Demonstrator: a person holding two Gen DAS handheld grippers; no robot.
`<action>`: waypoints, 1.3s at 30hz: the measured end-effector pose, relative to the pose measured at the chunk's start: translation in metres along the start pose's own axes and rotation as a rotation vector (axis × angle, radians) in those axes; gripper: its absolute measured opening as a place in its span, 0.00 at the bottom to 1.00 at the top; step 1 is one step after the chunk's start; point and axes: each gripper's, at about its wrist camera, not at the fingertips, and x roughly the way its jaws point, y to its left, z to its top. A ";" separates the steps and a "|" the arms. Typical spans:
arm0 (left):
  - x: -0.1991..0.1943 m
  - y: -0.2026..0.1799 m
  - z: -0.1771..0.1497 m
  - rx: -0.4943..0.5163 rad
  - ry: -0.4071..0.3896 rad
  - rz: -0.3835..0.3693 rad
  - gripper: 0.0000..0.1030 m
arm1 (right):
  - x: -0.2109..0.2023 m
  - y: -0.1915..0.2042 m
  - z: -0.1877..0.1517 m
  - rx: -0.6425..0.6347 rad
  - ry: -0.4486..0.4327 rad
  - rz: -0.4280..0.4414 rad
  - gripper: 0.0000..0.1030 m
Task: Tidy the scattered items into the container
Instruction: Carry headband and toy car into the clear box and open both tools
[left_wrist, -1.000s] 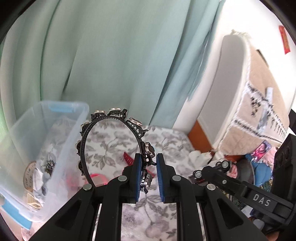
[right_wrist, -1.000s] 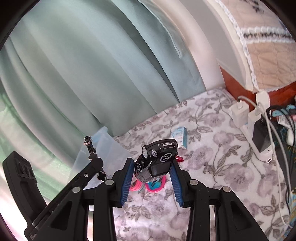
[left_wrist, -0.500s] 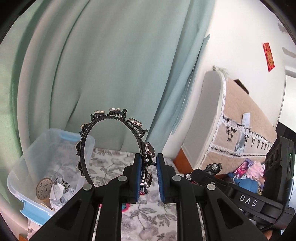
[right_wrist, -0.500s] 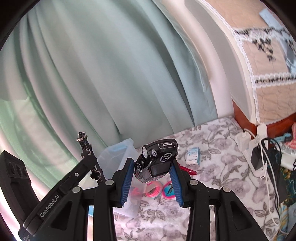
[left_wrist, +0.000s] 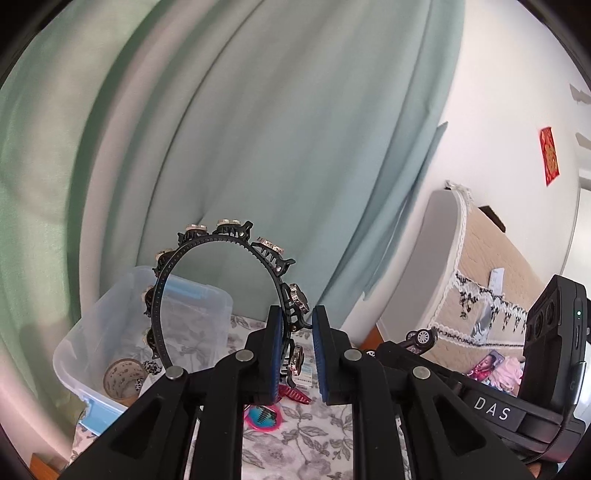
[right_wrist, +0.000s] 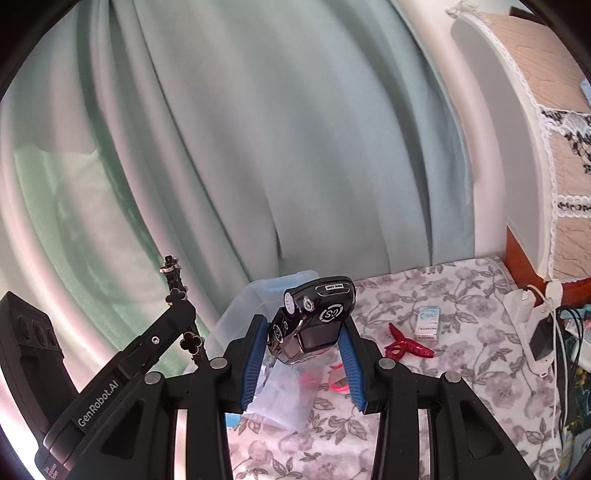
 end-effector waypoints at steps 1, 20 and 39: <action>0.000 0.004 0.000 -0.009 -0.002 0.002 0.16 | 0.002 0.004 0.000 -0.007 0.004 0.002 0.41; 0.020 0.076 -0.013 -0.140 0.023 0.010 0.16 | 0.073 0.050 -0.021 -0.096 0.142 0.005 0.41; 0.057 0.116 -0.018 -0.244 0.040 -0.014 0.16 | 0.134 0.075 -0.023 -0.167 0.239 0.039 0.41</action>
